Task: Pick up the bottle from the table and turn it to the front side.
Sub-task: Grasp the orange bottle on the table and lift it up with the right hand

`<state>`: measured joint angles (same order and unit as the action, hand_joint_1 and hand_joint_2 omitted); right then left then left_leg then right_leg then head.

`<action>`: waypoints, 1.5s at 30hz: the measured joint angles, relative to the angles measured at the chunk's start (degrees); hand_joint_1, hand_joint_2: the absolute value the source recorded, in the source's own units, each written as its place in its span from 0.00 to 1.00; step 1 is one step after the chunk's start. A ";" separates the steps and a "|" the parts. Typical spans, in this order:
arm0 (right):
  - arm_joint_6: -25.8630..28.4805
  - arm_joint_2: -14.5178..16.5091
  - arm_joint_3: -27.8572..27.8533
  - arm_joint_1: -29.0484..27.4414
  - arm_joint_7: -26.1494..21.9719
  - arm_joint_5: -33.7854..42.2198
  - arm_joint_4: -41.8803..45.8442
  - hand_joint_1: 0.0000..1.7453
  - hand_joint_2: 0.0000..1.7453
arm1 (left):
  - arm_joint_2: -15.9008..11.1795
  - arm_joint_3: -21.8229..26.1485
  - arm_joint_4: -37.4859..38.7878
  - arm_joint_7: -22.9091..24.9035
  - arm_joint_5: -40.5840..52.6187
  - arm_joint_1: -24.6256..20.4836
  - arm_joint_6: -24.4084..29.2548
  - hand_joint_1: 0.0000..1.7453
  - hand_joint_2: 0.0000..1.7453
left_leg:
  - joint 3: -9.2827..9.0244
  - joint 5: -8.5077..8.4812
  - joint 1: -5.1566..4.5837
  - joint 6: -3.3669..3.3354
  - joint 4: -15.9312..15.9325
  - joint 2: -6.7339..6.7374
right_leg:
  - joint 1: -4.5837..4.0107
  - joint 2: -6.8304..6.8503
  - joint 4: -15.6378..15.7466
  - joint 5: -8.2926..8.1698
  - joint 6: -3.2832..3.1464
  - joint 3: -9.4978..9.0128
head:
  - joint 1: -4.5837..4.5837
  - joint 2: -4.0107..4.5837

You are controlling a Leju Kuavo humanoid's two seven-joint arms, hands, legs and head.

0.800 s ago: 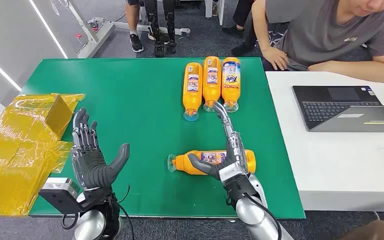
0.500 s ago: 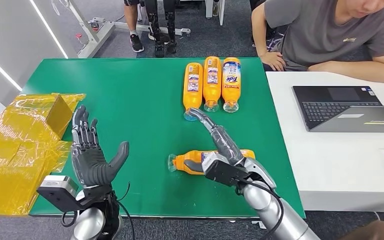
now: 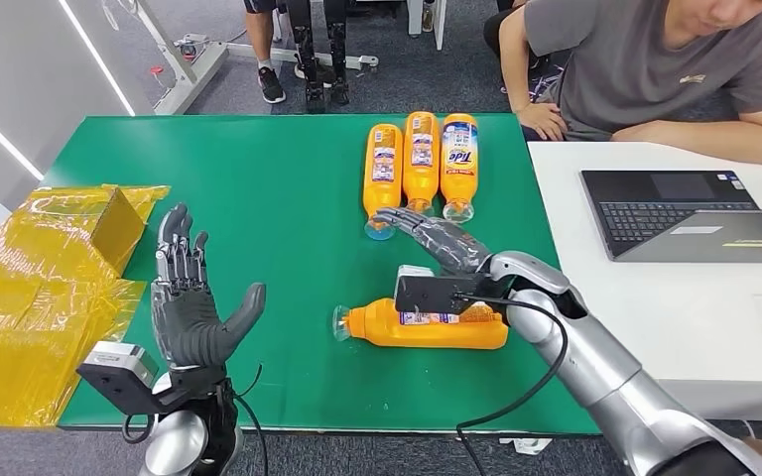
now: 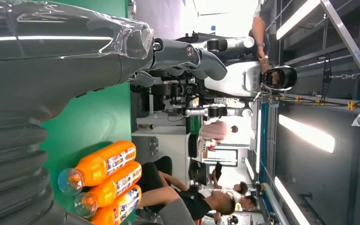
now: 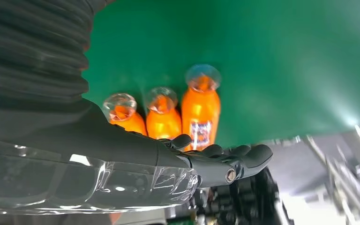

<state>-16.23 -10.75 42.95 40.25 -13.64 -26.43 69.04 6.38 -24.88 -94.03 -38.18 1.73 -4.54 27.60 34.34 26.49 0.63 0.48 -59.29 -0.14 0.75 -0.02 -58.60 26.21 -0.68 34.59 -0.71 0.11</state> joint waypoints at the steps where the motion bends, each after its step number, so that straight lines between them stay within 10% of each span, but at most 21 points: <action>1: -1.29 -0.49 1.02 1.33 0.09 0.00 -1.18 0.00 1.00 | 0.01 0.01 0.00 0.23 0.08 -0.04 -0.47 0.00 1.00 | 0.00 0.00 0.00 0.00 0.00 0.00 | 0.00 0.00 0.00 0.00 0.00 0.00 | 0.00 0.00; 18: -8.63 -3.50 14.95 9.34 1.45 4.41 -13.89 0.00 1.00 | -0.05 0.01 -0.45 1.78 -0.28 -1.42 -0.40 0.00 1.00 | 0.01 -0.01 0.01 -0.01 -0.01 -0.07 | 0.00 0.05 -0.01 -0.01 0.02 -0.01 | 0.00 0.00; 45: -5.11 -7.90 21.22 5.48 4.06 4.06 -17.85 0.00 1.00 | -0.04 0.01 -0.80 4.00 -0.52 -2.91 -5.04 0.00 1.00 | -0.03 0.01 -0.01 -0.03 -0.05 -0.01 | 0.00 -0.02 0.03 -0.02 0.03 0.00 | 0.00 0.00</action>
<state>-21.34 -18.66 64.16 45.72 -9.58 -22.37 51.19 6.33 -24.87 -94.83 -34.18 1.20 -7.45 22.56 34.31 26.50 0.62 0.45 -59.34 -0.15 0.75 -0.03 -58.57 26.19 -0.65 34.59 -0.71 0.11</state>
